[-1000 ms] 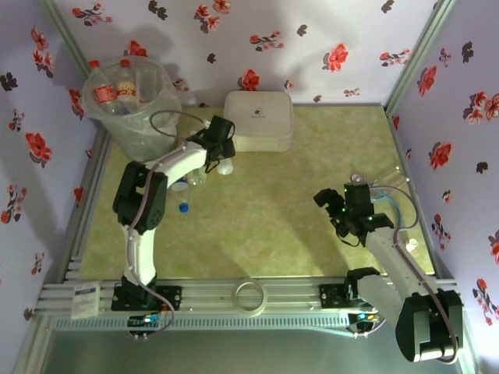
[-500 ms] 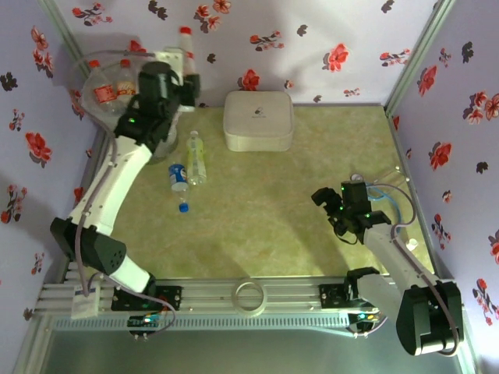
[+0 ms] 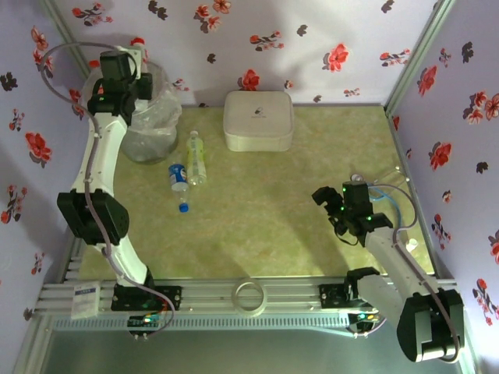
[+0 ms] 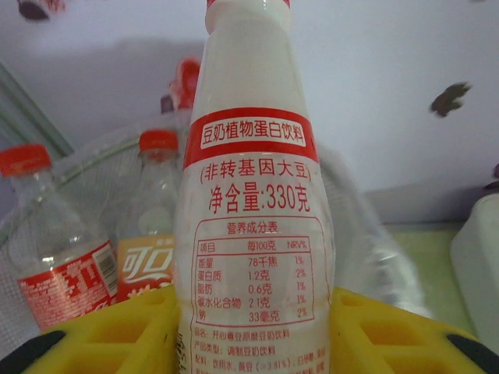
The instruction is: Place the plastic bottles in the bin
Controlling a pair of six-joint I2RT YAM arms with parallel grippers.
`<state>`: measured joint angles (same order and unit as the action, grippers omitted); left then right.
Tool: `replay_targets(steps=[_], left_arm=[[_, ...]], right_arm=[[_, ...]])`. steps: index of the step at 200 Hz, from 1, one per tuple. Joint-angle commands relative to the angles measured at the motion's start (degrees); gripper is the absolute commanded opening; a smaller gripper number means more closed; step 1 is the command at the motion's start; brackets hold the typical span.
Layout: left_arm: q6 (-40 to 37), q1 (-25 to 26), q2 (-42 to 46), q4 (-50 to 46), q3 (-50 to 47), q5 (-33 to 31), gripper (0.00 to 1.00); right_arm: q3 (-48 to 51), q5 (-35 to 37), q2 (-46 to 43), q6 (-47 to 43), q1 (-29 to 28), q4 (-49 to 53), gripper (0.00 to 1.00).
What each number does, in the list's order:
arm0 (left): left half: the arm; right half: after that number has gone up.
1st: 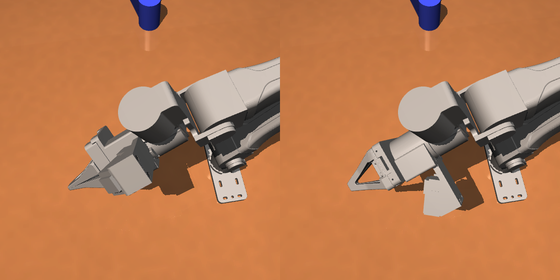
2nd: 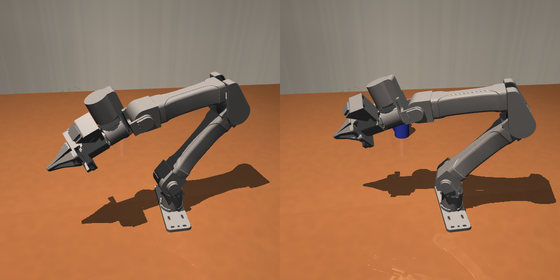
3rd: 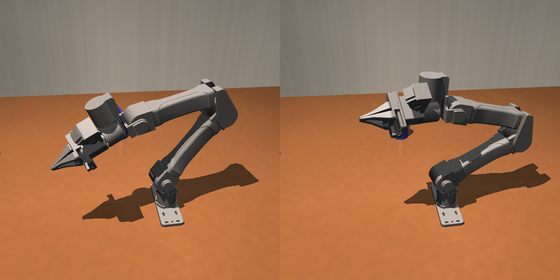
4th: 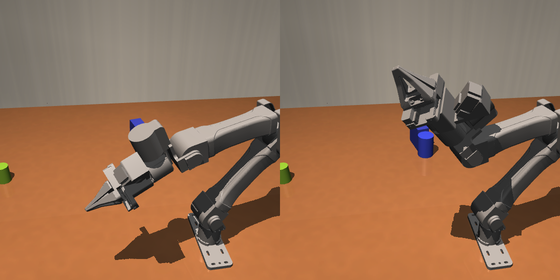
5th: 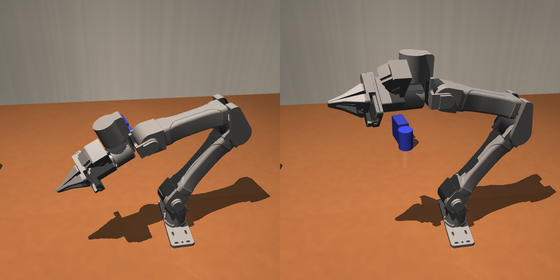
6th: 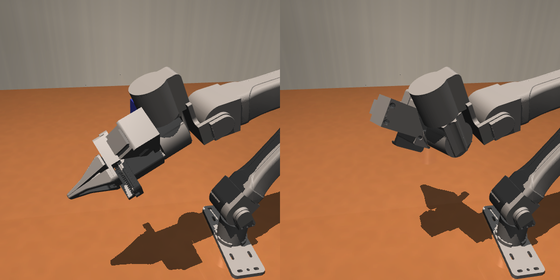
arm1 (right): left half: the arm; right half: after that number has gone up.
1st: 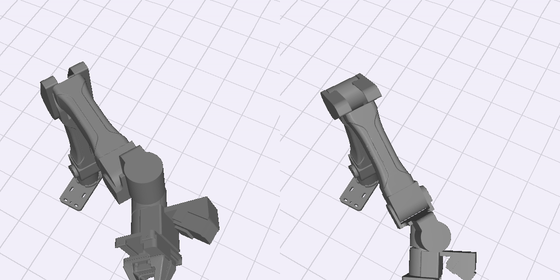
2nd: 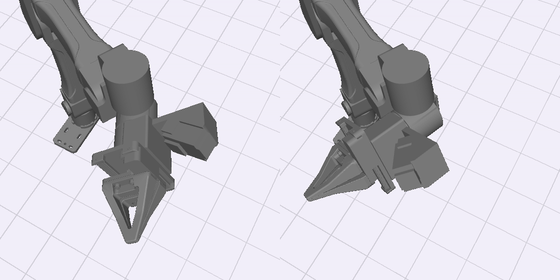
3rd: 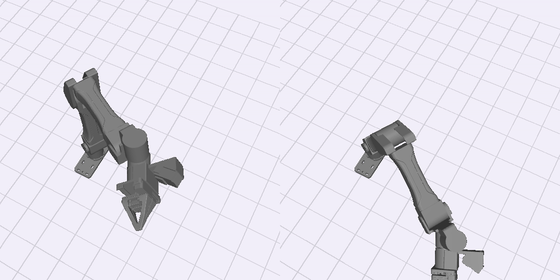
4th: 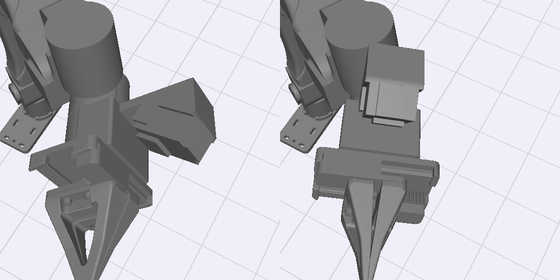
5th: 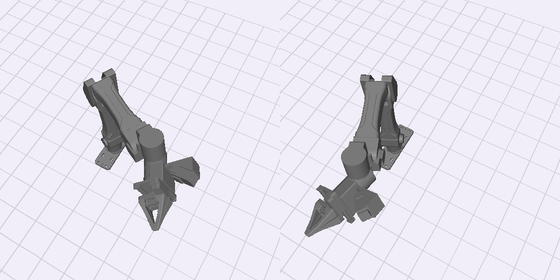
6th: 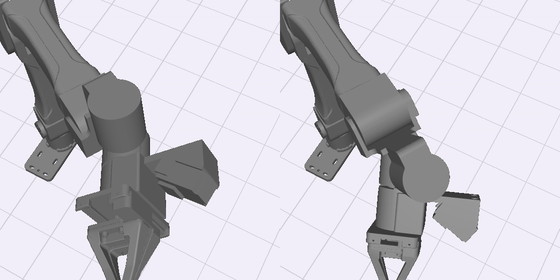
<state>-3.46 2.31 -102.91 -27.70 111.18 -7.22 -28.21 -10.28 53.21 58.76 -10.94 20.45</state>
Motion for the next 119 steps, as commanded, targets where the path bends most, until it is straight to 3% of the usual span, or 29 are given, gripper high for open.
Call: replay_targets(steps=[1,86,119], left_arm=[[-1.9,-2.03,-0.22,-0.56,-0.26,2.45,0.44],[-5.66,-5.79,-2.33,2.33,-5.24,2.63,0.49],[-5.76,-6.25,-8.01,-9.21,4.38,4.44,0.48]], right_arm=[[0.87,0.99,-0.56,0.81,-0.41,-0.22,0.95],[0.6,0.45,1.68,0.74,-0.61,-1.76,0.95],[0.83,0.7,2.29,1.16,-0.96,-2.45,0.96]])
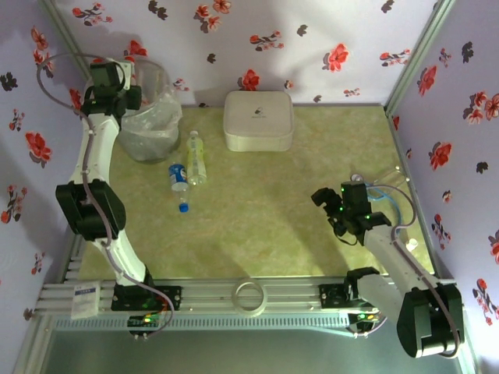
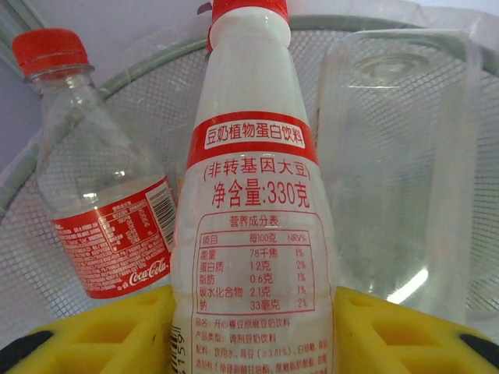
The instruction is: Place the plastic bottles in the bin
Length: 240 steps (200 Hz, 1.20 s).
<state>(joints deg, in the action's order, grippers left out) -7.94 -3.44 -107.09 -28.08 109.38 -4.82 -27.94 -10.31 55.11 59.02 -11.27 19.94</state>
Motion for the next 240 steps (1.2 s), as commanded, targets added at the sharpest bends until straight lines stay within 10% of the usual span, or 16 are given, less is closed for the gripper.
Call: replay_targets(steps=[1,82,177,240], left_arm=[[-1.24,-0.51,-4.05,-9.15,6.4,2.11,0.48],[-2.5,-2.26,-9.3,-21.55,10.7,12.86,0.48],[1.69,-2.89,1.85,-9.71,8.66,11.07,1.0],[3.71,-2.89,5.71,-7.6,8.04,10.72,0.94]], right_arm=[[0.55,0.72,0.37,0.95,-0.66,-1.98,0.95],[0.19,0.39,2.77,0.82,-0.94,-3.51,0.95],[-0.29,0.29,5.34,1.25,-1.97,-5.47,0.96],[0.08,0.46,5.32,1.61,-2.63,-5.97,0.96]])
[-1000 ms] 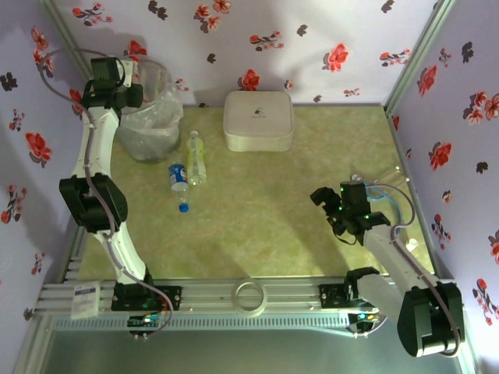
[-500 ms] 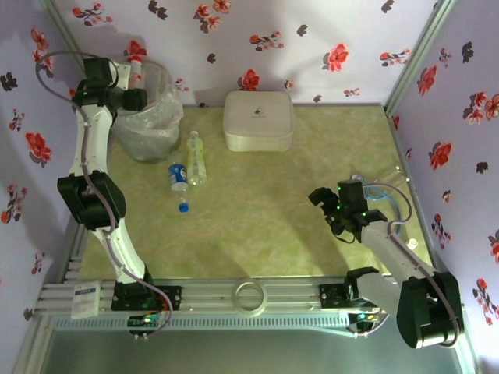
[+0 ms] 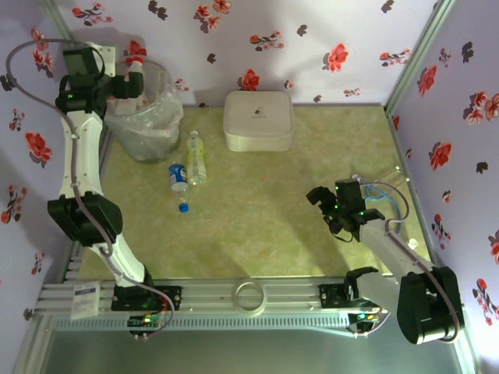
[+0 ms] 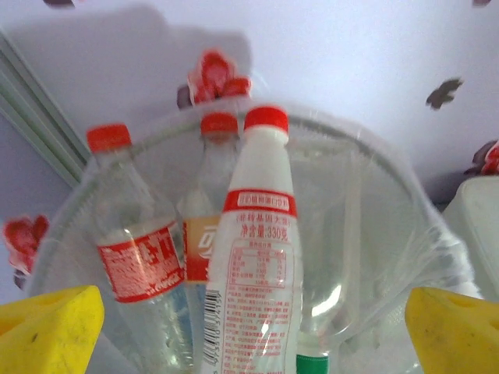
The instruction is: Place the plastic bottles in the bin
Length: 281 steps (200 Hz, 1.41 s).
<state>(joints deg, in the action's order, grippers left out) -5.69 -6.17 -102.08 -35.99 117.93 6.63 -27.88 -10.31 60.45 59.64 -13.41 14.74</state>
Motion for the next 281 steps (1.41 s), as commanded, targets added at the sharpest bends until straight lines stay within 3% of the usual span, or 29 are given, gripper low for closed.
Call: replay_targets(steps=[1,80,94,175,186,205,225,254,281], left_arm=[[1.51,-0.15,0.73,0.18,-0.51,-0.83,0.94],[3.94,-0.15,-0.41,-2.52,-11.96,-3.77,0.34],[3.68,-0.15,-1.02,-2.09,-13.66,-4.68,0.3],[4.33,-0.15,-1.15,-3.05,-12.27,-4.88,0.31],[4.29,-0.15,0.12,-3.08,-11.49,-4.96,0.37],[4.2,-0.15,2.07,-4.01,-8.88,-5.05,0.57],[4.13,-0.15,3.48,-5.43,-5.58,-5.0,0.67],[3.43,-0.15,3.38,-6.29,-1.55,-5.04,0.71],[4.11,0.34,2.24,-7.81,0.01,-4.44,0.68]], right_arm=[[0.01,0.46,-0.04,1.0,-0.53,-0.77,0.96],[1.31,0.68,-1.89,1.03,-0.75,-0.46,0.96],[1.4,0.63,-2.0,1.02,-0.84,-0.33,0.96],[2.24,1.08,-2.74,1.36,-0.83,-0.5,0.96],[2.26,1.03,-2.54,1.44,-0.87,-0.67,0.96],[2.14,0.9,-1.87,1.51,-0.87,-1.29,0.96],[2.0,0.47,-0.8,1.65,-0.97,-2.15,0.96],[1.64,0.39,0.37,1.97,-1.53,-3.13,0.96],[1.27,0.46,0.72,2.02,-2.06,-3.06,0.96]])
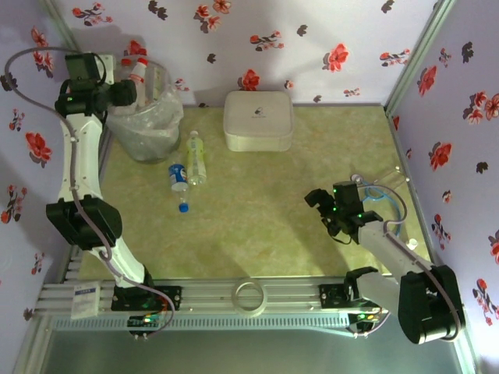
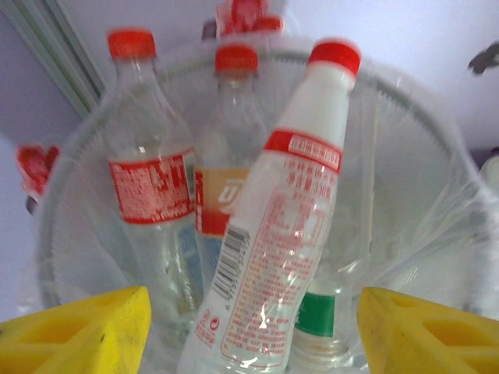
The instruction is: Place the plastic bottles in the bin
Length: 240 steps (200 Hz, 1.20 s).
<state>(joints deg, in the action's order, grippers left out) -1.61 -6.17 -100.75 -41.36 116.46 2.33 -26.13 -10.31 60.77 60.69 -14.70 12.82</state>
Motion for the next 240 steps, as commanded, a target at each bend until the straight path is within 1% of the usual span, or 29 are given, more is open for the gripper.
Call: replay_targets(steps=[1,23,47,69,84,96,104,130,153,179,214,240], left_arm=[[0.07,0.4,0.99,-2.38,1.26,-0.13,0.68],[0.68,2.71,4.03,-0.3,-3.15,-0.81,0.68],[1.91,7.28,9.38,1.17,-9.31,-6.02,0.7],[2.03,14.72,15.27,2.68,-15.65,-13.05,0.72],[2.72,20.62,18.22,3.18,-19.46,-16.21,0.72],[3.1,24.85,19.67,4.38,-22.65,-16.9,0.74],[6.14,27.31,19.9,4.96,-24.51,-17.65,0.74],[10.87,32.61,17.55,6.49,-29.81,-19.53,0.77],[16.97,33.77,12.67,9.95,-34.81,-20.75,0.82],[22.23,33.86,5.52,15.13,-39.04,-24.44,0.87],[24.13,33.87,-3.63,18.79,-38.18,-25.11,0.9],[25.11,33.58,-9.14,18.96,-36.11,-26.91,0.91]], right_arm=[[-0.44,0.46,0.35,0.99,-0.77,-1.14,0.96],[-0.38,1.11,-0.39,1.01,-1.05,-0.47,0.96],[-0.46,1.59,-1.04,0.58,-1.08,0.65,0.96],[-1.27,2.19,-0.96,-0.08,-1.07,1.57,0.96],[-2.02,2.47,-0.3,-0.38,-1.08,1.63,0.96],[-2.92,2.27,0.92,-0.68,-1.06,1.38,0.96],[-3.58,1.9,1.87,-0.74,-1.09,1.01,0.96],[-5.26,1.08,4.14,-0.76,-1.57,0.06,0.96],[-5.68,1.43,4.16,-0.66,-2.09,0.25,0.96],[-5.43,2.08,2.85,-0.91,-2.09,1.77,0.96],[-4.01,3.26,0.32,-1.01,-2.15,3.53,0.96],[-3.45,3.37,-0.45,-0.61,-2.09,3.7,0.96]])
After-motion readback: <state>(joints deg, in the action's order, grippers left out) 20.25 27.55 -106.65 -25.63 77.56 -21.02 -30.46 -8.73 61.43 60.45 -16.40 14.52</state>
